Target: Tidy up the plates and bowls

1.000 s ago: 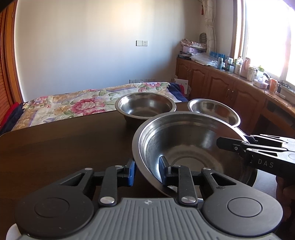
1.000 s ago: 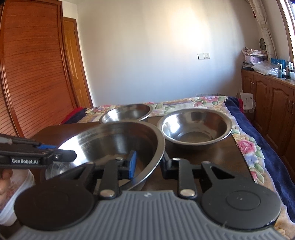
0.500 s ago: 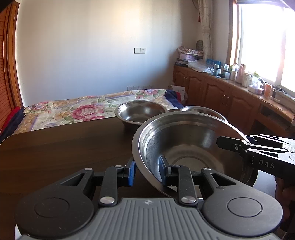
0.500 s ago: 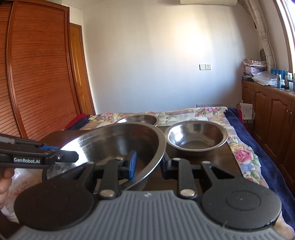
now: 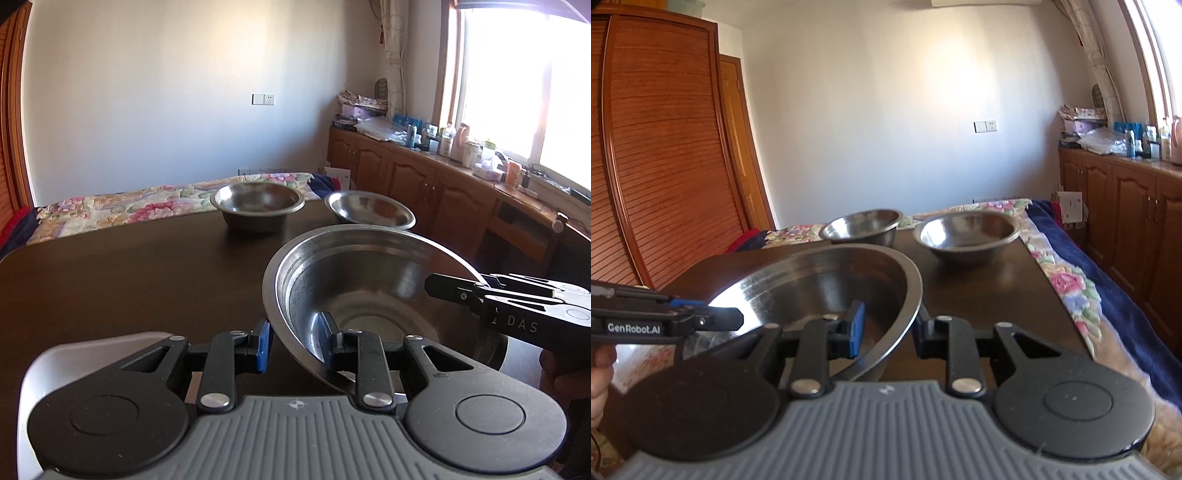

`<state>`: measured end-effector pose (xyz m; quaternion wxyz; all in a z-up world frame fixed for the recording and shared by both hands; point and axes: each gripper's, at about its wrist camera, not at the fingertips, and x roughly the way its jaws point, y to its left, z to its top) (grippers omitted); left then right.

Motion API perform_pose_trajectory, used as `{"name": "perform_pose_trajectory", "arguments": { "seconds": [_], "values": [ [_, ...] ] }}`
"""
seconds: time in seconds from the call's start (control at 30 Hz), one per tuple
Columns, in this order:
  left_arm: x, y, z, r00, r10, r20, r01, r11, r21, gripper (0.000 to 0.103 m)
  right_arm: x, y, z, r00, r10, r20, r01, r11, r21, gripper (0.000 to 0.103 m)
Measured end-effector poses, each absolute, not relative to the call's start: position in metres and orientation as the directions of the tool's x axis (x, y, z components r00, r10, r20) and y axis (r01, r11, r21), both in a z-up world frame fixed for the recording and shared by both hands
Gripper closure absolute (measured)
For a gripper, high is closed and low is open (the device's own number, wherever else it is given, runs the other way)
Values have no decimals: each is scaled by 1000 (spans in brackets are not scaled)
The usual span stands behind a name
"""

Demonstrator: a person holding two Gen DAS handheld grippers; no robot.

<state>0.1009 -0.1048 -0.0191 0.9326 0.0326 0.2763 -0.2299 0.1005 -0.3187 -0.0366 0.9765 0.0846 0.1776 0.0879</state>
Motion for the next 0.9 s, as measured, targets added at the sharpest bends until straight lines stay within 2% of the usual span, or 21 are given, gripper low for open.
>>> {"name": "perform_pose_trajectory", "arguments": {
  "seconds": [0.9],
  "values": [
    [72,-97,-33,740,-393,-545,436,898,-55,74,80,-309,-47,921,197,-337,-135,971,197,74]
  ]
}}
